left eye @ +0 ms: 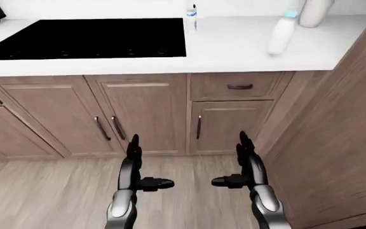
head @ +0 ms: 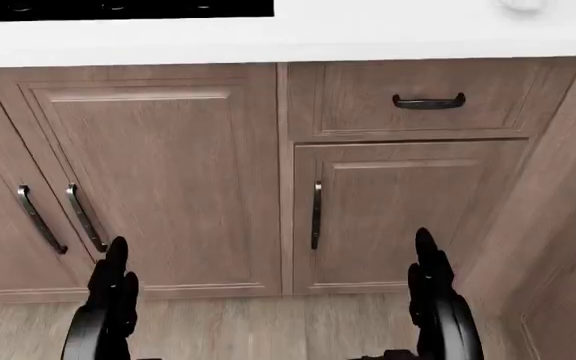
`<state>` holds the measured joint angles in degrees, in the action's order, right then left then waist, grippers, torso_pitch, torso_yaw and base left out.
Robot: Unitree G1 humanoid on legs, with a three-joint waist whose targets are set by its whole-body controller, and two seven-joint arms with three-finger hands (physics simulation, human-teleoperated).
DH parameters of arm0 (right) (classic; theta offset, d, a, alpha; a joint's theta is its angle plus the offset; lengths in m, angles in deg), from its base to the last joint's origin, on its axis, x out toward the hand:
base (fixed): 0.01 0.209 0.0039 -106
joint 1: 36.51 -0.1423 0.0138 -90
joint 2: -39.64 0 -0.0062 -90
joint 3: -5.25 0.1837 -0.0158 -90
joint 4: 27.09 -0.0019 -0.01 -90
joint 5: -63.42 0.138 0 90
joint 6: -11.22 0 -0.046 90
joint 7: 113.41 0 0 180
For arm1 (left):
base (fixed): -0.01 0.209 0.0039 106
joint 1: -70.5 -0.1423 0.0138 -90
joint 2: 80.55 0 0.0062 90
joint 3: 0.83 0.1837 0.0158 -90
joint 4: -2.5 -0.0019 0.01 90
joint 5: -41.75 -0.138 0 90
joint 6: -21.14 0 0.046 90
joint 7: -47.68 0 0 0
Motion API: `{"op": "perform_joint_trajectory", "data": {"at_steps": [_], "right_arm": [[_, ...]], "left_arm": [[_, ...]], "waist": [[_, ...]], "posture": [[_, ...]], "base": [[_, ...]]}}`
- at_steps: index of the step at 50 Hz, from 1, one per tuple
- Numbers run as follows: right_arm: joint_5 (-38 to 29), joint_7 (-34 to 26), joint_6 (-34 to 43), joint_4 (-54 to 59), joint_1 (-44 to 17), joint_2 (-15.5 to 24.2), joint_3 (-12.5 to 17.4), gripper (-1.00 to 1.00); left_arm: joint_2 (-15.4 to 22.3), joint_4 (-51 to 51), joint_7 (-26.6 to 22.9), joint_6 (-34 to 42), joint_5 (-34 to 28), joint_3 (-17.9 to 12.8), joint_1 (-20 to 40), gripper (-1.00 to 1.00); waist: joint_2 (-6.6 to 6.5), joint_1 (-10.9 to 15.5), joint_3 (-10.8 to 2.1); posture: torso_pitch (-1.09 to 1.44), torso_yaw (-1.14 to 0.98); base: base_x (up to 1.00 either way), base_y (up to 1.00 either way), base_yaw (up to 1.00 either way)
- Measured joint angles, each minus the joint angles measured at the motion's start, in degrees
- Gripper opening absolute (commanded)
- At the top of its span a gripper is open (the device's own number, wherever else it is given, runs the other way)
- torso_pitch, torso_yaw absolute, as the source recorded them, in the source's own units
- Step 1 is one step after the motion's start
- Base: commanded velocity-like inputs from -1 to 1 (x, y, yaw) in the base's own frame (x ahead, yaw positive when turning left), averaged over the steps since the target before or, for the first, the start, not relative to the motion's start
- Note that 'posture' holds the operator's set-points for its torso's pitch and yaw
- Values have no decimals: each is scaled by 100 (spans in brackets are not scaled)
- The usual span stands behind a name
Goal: Move the drinks to the dining counter.
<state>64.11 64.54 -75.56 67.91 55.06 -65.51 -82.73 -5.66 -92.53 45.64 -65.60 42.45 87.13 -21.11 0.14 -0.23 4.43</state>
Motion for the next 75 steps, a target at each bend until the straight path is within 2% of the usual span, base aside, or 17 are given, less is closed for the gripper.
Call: {"op": "perform_joint_trajectory", "data": {"at_steps": [3, 5, 16, 25, 28, 30, 32, 34, 37, 43, 46, 49, 52, 61, 63, 70, 75], "right_arm": [[-58, -10, -101, -377, -101, 51, -2, 100], [-109, -6, -180, -427, -117, 25, -28, 100], [-192, -62, 244, -926, 32, 9, -74, 100], [-64, -233, 1331, -2903, -27, -6, -16, 100], [210, -393, 1502, -3165, -40, -36, -160, 100], [289, -453, 1515, -3192, -1, -35, -217, 100], [310, -456, 1613, -3253, 16, -14, -190, 100], [284, -407, 1750, -3301, 5, 44, -70, 100], [205, -314, 1983, -3424, -32, 55, -19, 100], [98, -340, 2062, -3738, -182, 39, -281, 100], [-59, -344, 2087, -3727, -198, -4, -386, 100], [-152, -371, 2311, -3695, -191, -35, -507, 100], [-230, -374, 2519, -3899, -154, -30, -507, 100], [-289, -346, 2434, -4379, -166, -21, -503, 100], [-329, -329, 2498, -4342, -79, 7, -433, 100], [-468, -305, 2649, -4535, -131, -1, -470, 100], [-506, -314, 2710, -4691, -237, -20, -497, 100]], "left_arm": [[25, 598, 29, -124, -109, 43, -42, 100], [10, 830, 17, -145, -157, 77, -94, 100], [-1, 2064, -152, 1119, -117, 88, -174, 100], [84, 4150, -188, 2971, 16, 37, 515, 100], [154, 4290, -158, 3251, 21, -203, 580, 100], [164, 4215, -128, 3358, 21, -277, 642, 100], [179, 4229, -126, 3475, 66, -287, 724, 100], [154, 4272, -157, 3577, 153, -213, 790, 100], [199, 4338, -216, 3736, 288, -215, 849, 100], [289, 4537, -174, 3811, 353, -409, 944, 100], [340, 4507, -198, 3734, 382, -426, 984, 100], [368, 4454, -166, 3778, 341, -539, 911, 100], [381, 4431, -123, 3975, 300, -584, 934, 100], [362, 4836, -135, 3969, 321, -462, 1122, 100], [311, 4783, -167, 4008, 342, -335, 1017, 100], [357, 4877, -195, 4087, 346, -436, 1055, 100], [376, 4960, -202, 4066, 354, -451, 1124, 100]], "waist": [[20, 45, -341], [57, 50, -230], [16, 51, -339], [11, 58, -460], [-26, 60, -374], [28, 56, -366], [197, 37, -351], [99, -105, -258], [104, -235, -271], [-298, -87, -164], [-545, 128, -243], [-286, 141, -147], [-163, 161, -46], [346, 142, -159], [267, 108, -95], [73, 32, -215], [-268, 0, -318]], "posture": [[0, 0], [0, 0], [0, 0], [0, 0], [0, 0], [0, 0], [0, 0], [0, 0], [0, 0], [0, 0], [0, 0], [0, 0], [0, 0], [0, 0], [0, 0], [0, 0], [0, 0]], "base": [[0, 0, 0], [0, 0, 0], [0, 0, 0], [0, -5, 0], [0, 0, -87], [0, 0, -90], [0, 0, -91], [0, 0, -91], [0, 0, -91], [0, 0, -75], [0, -11, 0], [20, 0, 0], [49, 0, 0], [58, 0, 0], [59, 0, 0], [59, 7, 0], [56, 17, 0]]}}
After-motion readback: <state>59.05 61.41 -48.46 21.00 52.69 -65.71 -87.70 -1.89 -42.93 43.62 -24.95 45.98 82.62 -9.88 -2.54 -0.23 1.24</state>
